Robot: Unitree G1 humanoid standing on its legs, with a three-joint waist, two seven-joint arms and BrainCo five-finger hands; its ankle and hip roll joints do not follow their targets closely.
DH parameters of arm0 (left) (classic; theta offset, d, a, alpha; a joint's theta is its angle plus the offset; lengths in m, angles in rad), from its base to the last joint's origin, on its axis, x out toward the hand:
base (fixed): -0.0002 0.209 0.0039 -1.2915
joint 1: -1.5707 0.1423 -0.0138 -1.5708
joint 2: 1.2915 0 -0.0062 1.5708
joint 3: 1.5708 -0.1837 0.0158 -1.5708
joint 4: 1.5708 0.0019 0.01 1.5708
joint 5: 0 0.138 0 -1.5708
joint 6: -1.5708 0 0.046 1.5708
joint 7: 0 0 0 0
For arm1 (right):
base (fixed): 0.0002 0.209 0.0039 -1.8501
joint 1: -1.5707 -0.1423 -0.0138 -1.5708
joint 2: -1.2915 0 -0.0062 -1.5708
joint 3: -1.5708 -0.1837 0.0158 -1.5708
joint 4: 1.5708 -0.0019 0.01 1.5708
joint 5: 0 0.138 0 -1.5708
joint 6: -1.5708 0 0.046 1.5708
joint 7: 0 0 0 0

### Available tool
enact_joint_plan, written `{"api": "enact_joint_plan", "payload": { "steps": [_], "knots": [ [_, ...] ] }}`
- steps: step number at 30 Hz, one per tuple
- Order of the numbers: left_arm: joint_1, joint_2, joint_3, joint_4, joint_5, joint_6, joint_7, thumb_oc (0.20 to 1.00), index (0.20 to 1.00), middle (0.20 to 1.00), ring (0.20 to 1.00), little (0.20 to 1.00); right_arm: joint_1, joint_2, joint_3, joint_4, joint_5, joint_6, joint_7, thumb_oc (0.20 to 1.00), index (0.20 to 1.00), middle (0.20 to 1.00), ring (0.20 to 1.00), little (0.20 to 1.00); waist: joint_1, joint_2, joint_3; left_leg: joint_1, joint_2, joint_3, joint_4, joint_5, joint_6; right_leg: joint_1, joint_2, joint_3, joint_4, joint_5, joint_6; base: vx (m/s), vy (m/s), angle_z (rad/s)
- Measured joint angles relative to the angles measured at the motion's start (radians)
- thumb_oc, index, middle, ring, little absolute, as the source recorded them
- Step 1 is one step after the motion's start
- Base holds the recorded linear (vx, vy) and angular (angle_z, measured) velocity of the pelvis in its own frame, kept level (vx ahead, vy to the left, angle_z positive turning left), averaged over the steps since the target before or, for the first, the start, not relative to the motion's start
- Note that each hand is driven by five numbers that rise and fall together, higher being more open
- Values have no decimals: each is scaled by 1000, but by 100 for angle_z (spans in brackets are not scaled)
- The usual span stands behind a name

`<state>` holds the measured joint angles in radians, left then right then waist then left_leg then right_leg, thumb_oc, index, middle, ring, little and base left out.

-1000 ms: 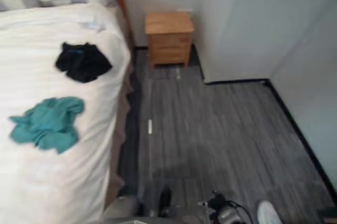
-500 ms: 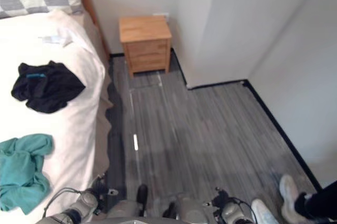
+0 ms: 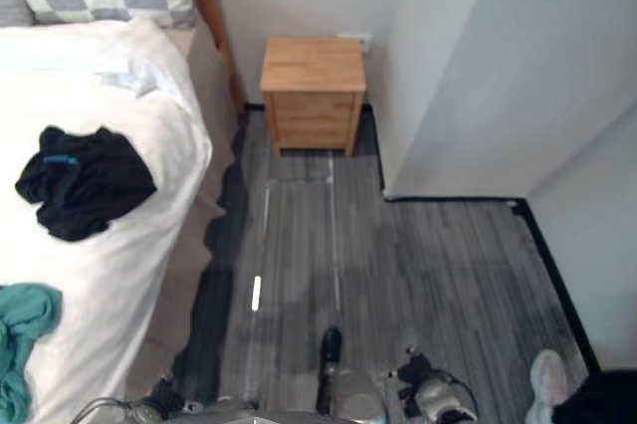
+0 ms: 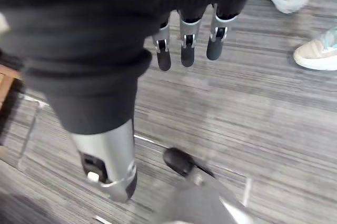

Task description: Tidy up the quilt and then pick up the clothes from the bed and put them into the laundry hamper.

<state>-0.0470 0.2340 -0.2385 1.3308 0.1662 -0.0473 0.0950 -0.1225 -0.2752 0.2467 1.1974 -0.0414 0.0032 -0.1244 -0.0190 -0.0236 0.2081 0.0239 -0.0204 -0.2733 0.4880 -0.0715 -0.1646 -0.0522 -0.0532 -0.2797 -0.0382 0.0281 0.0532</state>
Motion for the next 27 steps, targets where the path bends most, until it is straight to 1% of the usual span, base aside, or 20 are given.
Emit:
{"api": "enact_joint_plan", "payload": {
  "steps": [1, 2, 3, 5, 7, 8, 10, 11, 13, 14, 15, 17, 20, 21, 22, 23, 24, 25, 26, 27],
  "knots": [
    [4, 3, 13, -19, -8, -4, 4, 1000, 1000, 1000, 1000, 1000, -1, -3, 0, 8, 0, 5, 3, 1000, 1000, 1000, 1000, 1000, 25, -26, 4, -83, -54, -1, 194, 52, -76, 18, -22, 13, 14, 47, -25, 240, -138, 1],
    [15, -1, 11, -28, -12, -2, 7, 1000, 1000, 1000, 1000, 1000, 1, -11, 7, 6, 0, 4, 6, 1000, 1000, 1000, 1000, 1000, 42, -32, 6, -112, -60, 0, 267, 69, -74, 35, -17, 23, 14, 28, -84, 259, -117, -44],
    [40, -6, 17, -26, -35, 3, 8, 1000, 1000, 1000, 1000, 1000, -19, -15, 35, -25, 0, 0, 7, 1000, 1000, 1000, 1000, 1000, 56, -28, -2, -178, -71, 30, 313, 87, -65, 71, -8, 34, -6, 6, -104, 386, -148, -37],
    [19, -7, 21, -36, -47, 1, 17, 1000, 1000, 1000, 1000, 1000, -50, -7, 50, -24, 0, 3, 11, 1000, 1000, 1000, 1000, 1000, 75, -56, 4, -292, -88, 123, 329, 101, -53, 85, -25, 51, -49, -16, -77, 489, -70, -38],
    [19, 0, 20, -57, -48, 4, 23, 1000, 1000, 1000, 1000, 1000, -75, 10, 98, -14, -2, 6, 16, 1000, 1000, 1000, 1000, 1000, 101, -50, 4, -304, -54, 190, 136, 92, -19, 100, -3, 64, -50, -9, -73, 477, -14, -40],
    [18, 4, 20, -76, -53, 1, 29, 1000, 1000, 1000, 1000, 1000, -73, 16, 118, -17, -9, 3, 16, 1000, 1000, 1000, 1000, 1000, 109, -40, 2, -266, -12, 221, -90, 106, 14, 112, 26, 65, -50, -13, -71, 319, 27, -14],
    [7, 4, 20, -98, -79, -1, 35, 1000, 1000, 1000, 1000, 1000, -76, 15, 118, -31, -36, -2, 13, 1000, 1000, 1000, 1000, 1000, 131, 8, -2, -247, 21, 253, -351, 169, 36, 145, 79, 53, -50, -31, -94, 487, 41, -13],
    [3, 4, 20, -97, -82, 0, 36, 1000, 1000, 1000, 1000, 1000, -74, 12, 119, -41, -36, -3, 11, 1000, 1000, 1000, 1000, 1000, 137, 8, 0, -249, 24, 274, -405, 188, 37, 156, 90, 45, -50, -36, -99, 388, 32, 9],
    [-13, 5, 21, -90, -81, 0, 40, 1000, 1000, 1000, 1000, 1000, -67, 2, 158, -66, -39, -4, -1, 1000, 1000, 1000, 1000, 1000, 131, 9, 0, -263, 50, 459, -494, 245, 43, 178, 104, -5, -50, -58, -120, 373, 27, 41],
    [-16, 3, 21, -90, -81, 0, 40, 1000, 1000, 1000, 1000, 1000, -64, -1, 162, -77, -39, -4, -2, 1000, 1000, 1000, 1000, 1000, 133, 5, -1, -271, 57, 500, -495, 253, 42, 183, 104, -17, -49, -66, -127, 345, 36, 57],
    [-17, -1, 21, -90, -81, 1, 40, 1000, 1000, 1000, 1000, 1000, -60, -11, 166, -110, -40, -2, -4, 1000, 1000, 1000, 1000, 1000, 133, 1, 0, -276, 84, 590, -491, 259, 49, 193, 105, -43, -50, -86, -119, 249, 75, 56],
    [6, 4, 23, -91, -80, 7, 43, 1000, 1000, 1000, 1000, 1000, -54, -26, 155, -166, -61, -6, -4, 1000, 1000, 1000, 1000, 1000, 134, -1, -3, -230, 95, 636, -493, 272, 89, 239, 100, -71, -43, -114, -84, 432, 159, 65],
    [49, -1, 33, -69, -74, 12, 34, 1000, 1000, 1000, 1000, 1000, -54, -44, 156, -213, -80, -19, -3, 1000, 1000, 1000, 1000, 1000, 151, -7, -21, -129, 31, 619, -526, 227, 171, 287, 58, -74, -24, -162, -15, 477, 244, 23],
    [41, -10, 31, -31, -73, 19, 28, 1000, 1000, 1000, 1000, 1000, -45, -60, 161, -232, -97, -21, -2, 1000, 1000, 1000, 1000, 1000, 153, 25, -13, -81, 36, 602, -559, 197, 238, 262, 34, -94, 125, -209, 29, 208, 170, 42],
    [46, -11, 29, -33, -70, 22, 27, 1000, 1000, 1000, 1000, 1000, -31, -67, 166, -252, -112, -21, 2, 1000, 1000, 1000, 1000, 1000, 152, 42, -21, -56, 30, 578, -567, 185, 245, 220, 27, -101, 253, -211, 35, 308, 215, 75],
    [40, -4, -1, -39, -60, 22, 25, 1000, 1000, 1000, 1000, 1000, -9, -83, 182, -315, -117, -19, 9, 1000, 1000, 1000, 1000, 1000, 134, 61, -15, -30, 37, 532, -568, 185, 255, 92, -48, -100, 602, -223, 44, 190, 68, 86],
    [40, 7, -7, -38, -51, 22, 25, 1000, 1000, 1000, 1000, 1000, 1, -80, 183, -343, -118, -24, 9, 1000, 1000, 1000, 1000, 1000, 122, 58, -13, -15, 19, 490, -567, 165, 266, 35, -78, -91, 720, -223, 46, 274, 56, 138],
    [28, 40, -27, -48, -30, 21, 25, 1000, 1000, 1000, 1000, 1000, 16, -70, 183, -389, -117, -31, 11, 1000, 1000, 1000, 1000, 1000, 95, 33, -10, -2, -20, 416, -567, 154, 278, -60, -119, 0, 841, -217, 58, 408, -70, 185],
    [-2, 62, -77, -68, -18, 23, 24, 1000, 1000, 1000, 1000, 1000, 20, -75, 180, -424, -117, -32, 9, 1000, 1000, 1000, 1000, 1000, 71, 20, -3, -2, -45, 361, -566, 152, 286, -122, -134, 75, 855, -218, 57, 311, -90, 195],
    [-16, 65, -88, -69, 3, 20, 23, 1000, 1000, 1000, 1000, 1000, 19, -81, 175, -442, -117, -31, 10, 1000, 1000, 1000, 1000, 1000, 71, 25, -1, 3, -59, 286, -567, 150, 287, -152, -138, 87, 840, -218, 58, 349, -119, 218]
  ]
}}
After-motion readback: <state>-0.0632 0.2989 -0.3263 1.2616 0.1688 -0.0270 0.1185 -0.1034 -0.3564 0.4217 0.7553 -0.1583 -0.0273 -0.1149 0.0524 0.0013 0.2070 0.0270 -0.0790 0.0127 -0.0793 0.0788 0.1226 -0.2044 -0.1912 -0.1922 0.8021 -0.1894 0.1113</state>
